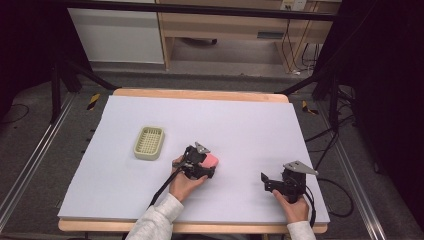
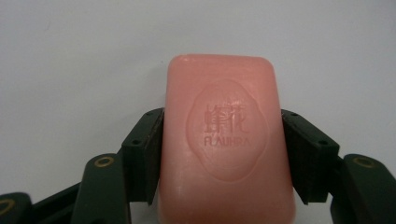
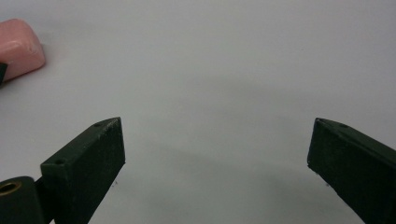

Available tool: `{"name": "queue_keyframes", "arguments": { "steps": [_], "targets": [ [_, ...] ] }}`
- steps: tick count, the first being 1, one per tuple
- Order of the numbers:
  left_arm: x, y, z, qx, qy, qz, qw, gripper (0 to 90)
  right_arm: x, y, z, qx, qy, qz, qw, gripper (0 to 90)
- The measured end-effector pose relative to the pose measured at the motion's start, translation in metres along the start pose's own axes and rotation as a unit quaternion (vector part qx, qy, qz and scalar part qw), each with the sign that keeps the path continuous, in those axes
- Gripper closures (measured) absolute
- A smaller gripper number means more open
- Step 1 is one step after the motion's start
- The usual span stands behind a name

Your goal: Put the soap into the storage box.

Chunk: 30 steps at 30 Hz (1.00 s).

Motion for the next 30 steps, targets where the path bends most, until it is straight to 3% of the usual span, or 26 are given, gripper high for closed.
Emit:
{"name": "queue_keyframes", "arguments": {
  "steps": [15,30],
  "targets": [
    [0.000,-0.001,0.006,0.014,-0.006,0.004,0.9999,37.2,0.000,0.001,0.000,0.000,-0.001,0.000,1.0000,4.4],
    [-0.003,-0.010,0.035,0.015,0.013,-0.001,0.9998,37.3,0.000,0.000,0.000,0.001,-0.001,0.000,1.0000,4.4]
  ]
}}
Point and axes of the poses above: each handheld gripper's, and its own axes: z roughly backward along the jaws, x roughly out of its underside, y roughly to its right, the point moved 4 cm from there along -z, roughly forward along the jaws, and after that the axes turned 2 degrees about z, right-handed, at the moved point
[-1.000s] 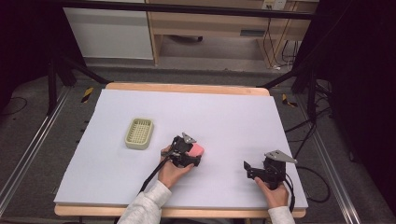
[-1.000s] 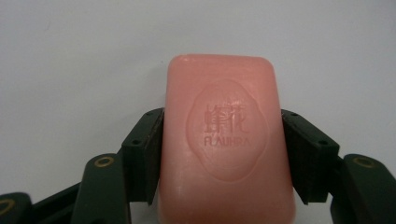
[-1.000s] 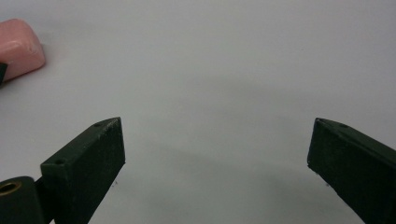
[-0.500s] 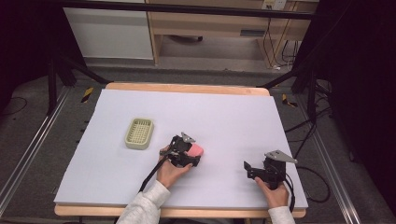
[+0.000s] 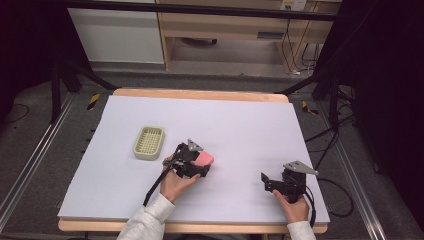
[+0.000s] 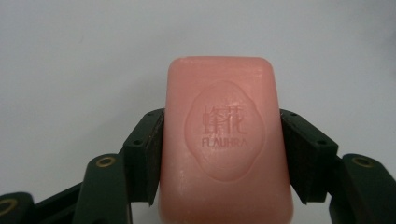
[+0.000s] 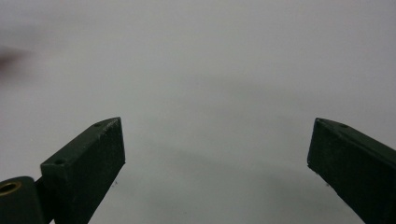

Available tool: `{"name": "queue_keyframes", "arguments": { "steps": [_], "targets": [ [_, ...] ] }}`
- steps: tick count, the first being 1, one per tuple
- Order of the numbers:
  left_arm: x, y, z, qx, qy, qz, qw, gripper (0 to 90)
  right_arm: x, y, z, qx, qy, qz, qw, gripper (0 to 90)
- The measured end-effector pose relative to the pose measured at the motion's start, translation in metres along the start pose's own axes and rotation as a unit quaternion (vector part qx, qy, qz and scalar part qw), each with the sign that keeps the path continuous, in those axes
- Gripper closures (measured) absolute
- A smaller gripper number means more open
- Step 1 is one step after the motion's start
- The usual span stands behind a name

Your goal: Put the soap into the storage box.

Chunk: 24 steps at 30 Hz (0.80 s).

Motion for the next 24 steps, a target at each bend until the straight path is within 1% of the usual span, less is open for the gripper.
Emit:
{"name": "queue_keyframes", "arguments": {
  "steps": [5,15,21,23,24],
  "targets": [
    [0.000,-0.005,0.011,-0.003,0.006,0.000,1.0000,37.3,0.000,0.000,0.000,0.000,0.000,0.001,1.0000,4.4],
    [-0.001,-0.014,0.026,-0.009,0.015,0.001,0.9998,37.3,0.000,0.000,0.000,0.003,0.000,0.000,1.0000,4.4],
    [0.000,-0.021,0.036,-0.013,0.019,0.002,0.9997,37.3,0.000,0.001,0.000,0.004,0.000,-0.001,1.0000,4.4],
    [-0.001,-0.024,0.039,-0.011,0.023,0.006,0.9997,37.3,0.000,0.001,0.000,0.006,0.000,0.000,1.0000,4.4],
    [0.000,-0.026,0.041,-0.013,0.022,0.005,0.9997,37.3,0.000,0.001,0.000,0.007,0.000,0.000,1.0000,4.4]
  ]
}}
Point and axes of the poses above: each handheld gripper's, and its own axes: z roughly backward along the jaws, x roughly out of its underside, y roughly to its right, the point moved 4 cm from there along -z, roughly forward along the jaws, and after that the axes turned 2 degrees about z, right-handed, at the moved point
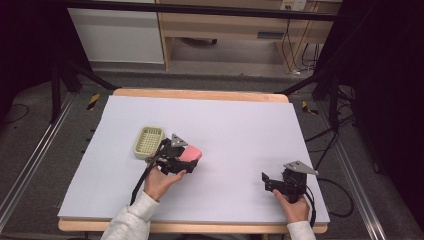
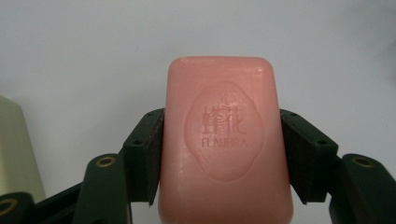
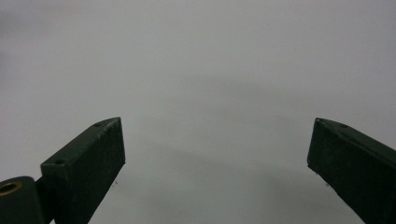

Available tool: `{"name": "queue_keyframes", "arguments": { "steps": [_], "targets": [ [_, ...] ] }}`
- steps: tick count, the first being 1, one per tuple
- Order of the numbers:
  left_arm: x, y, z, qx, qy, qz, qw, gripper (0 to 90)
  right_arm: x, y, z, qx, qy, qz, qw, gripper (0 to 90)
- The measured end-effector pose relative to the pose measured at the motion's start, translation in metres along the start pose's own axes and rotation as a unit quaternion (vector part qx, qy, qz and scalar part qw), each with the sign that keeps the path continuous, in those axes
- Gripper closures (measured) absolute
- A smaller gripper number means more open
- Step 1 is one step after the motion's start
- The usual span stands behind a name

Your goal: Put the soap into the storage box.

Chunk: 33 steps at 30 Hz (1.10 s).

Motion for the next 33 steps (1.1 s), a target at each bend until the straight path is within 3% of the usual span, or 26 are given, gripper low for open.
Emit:
{"name": "queue_keyframes", "arguments": {
  "steps": [13,33],
  "targets": [
    [0.004,-0.023,0.018,-0.018,0.008,0.015,0.9997,37.3,0.000,0.001,0.001,0.009,0.001,-0.004,1.0000,4.8],
    [0.010,-0.049,0.031,-0.035,0.017,0.037,0.9986,37.3,0.000,0.002,0.002,0.010,0.003,-0.001,0.9999,4.8]
  ]
}}
Point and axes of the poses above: each handheld gripper's, and its own axes: z roughly backward along the jaws, x roughly out of its underside, y roughly to its right, the point moved 4 cm from there along -z, roughly forward along the jaws, and after that the axes turned 2 degrees about z, right-handed, at the moved point
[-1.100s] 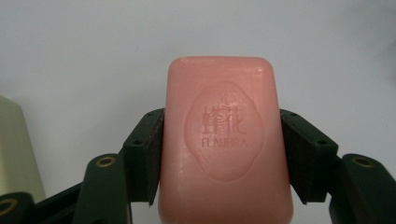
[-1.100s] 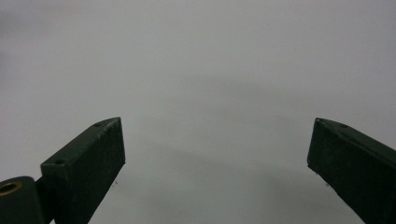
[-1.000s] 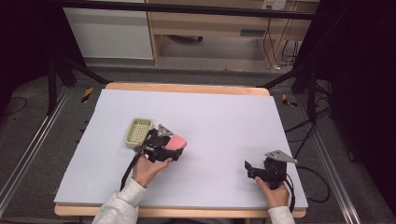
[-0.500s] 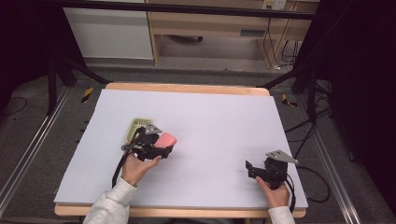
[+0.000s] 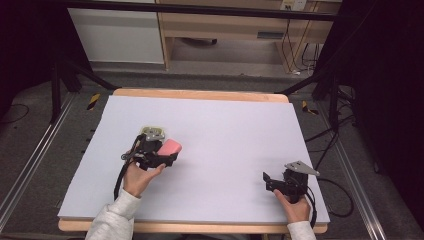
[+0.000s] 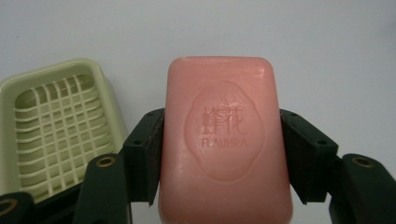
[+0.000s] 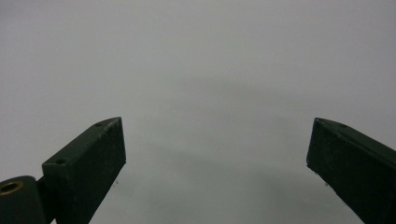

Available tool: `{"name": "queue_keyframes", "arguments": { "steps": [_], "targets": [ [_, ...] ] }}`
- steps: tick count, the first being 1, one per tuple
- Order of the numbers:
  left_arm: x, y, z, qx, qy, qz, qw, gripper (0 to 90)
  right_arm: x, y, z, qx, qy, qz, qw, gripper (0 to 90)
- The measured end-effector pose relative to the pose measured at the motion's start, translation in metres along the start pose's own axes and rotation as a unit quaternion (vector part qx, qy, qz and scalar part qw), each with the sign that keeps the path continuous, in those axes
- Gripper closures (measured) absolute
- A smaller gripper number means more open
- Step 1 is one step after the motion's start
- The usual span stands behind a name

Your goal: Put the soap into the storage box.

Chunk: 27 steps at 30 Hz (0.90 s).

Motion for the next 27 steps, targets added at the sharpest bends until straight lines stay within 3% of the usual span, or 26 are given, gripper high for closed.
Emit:
{"name": "queue_keyframes", "arguments": {
  "steps": [27],
  "targets": [
    [-0.003,-0.040,0.011,-0.036,0.021,0.042,0.9982,37.3,0.000,0.000,0.001,-0.001,0.001,0.001,1.0000,4.9]
  ]
}}
Point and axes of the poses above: each handheld gripper's, and its own axes: z roughly backward along the jaws, x roughly out of its underside, y roughly to its right, the point moved 4 cm from there along -z, roughly forward along the jaws, and after that the axes turned 2 degrees about z, right-handed, at the moved point
